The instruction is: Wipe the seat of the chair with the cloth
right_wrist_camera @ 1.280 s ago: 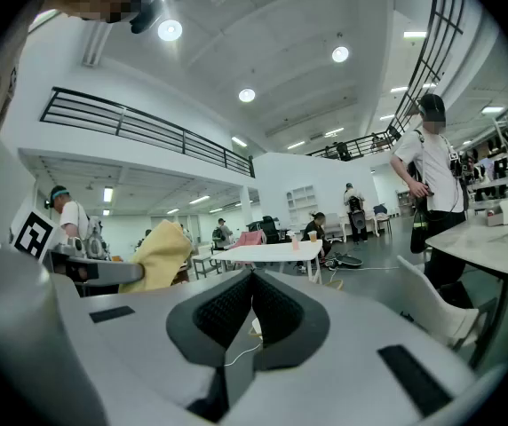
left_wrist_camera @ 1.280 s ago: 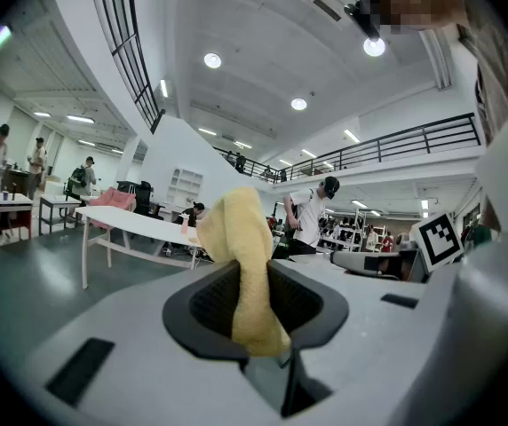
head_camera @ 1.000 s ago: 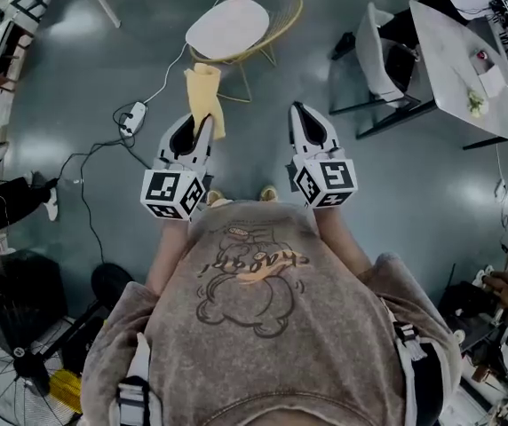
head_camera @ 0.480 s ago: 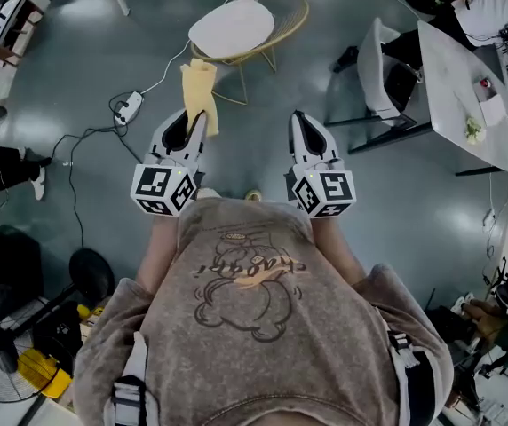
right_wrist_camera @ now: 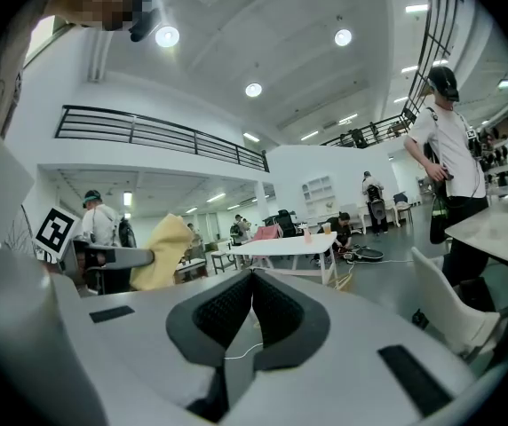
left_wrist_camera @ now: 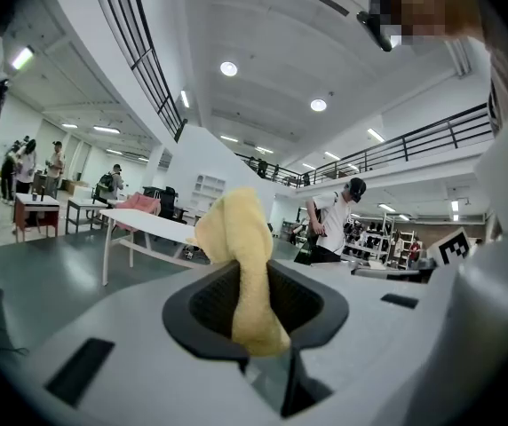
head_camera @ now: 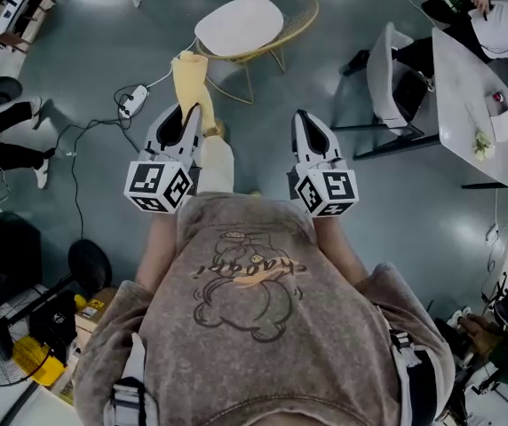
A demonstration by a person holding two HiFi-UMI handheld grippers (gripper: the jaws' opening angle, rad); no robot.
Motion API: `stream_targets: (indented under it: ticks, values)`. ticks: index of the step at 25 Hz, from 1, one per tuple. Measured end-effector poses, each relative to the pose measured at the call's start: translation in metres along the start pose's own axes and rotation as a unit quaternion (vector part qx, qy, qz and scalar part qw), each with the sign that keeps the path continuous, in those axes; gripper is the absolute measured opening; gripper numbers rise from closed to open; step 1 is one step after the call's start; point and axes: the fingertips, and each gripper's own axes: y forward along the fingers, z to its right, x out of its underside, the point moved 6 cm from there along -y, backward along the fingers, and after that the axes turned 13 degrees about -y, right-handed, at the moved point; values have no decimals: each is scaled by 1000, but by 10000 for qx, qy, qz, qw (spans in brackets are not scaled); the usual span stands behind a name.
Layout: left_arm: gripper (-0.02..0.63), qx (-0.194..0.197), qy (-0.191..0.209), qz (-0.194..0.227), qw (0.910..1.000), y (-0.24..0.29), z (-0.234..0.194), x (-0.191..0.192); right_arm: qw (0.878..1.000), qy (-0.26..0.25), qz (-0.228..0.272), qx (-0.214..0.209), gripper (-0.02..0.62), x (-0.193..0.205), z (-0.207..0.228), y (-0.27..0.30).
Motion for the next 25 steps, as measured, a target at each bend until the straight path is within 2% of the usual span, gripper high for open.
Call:
stream_targets:
  ticks: [9, 16, 25]
  values:
    - [92, 291, 219, -211, 9991, 95, -42, -12, 9996, -14, -151, 230, 23, 7, 40, 87]
    - [92, 487, 1, -362, 9982, 189, -98, -48, 9993, -74, -280, 241, 23, -9, 70, 192]
    - [92, 913, -80, -728, 9931, 306, -171, -112, 9969, -27, -379, 692, 23, -37, 107, 321]
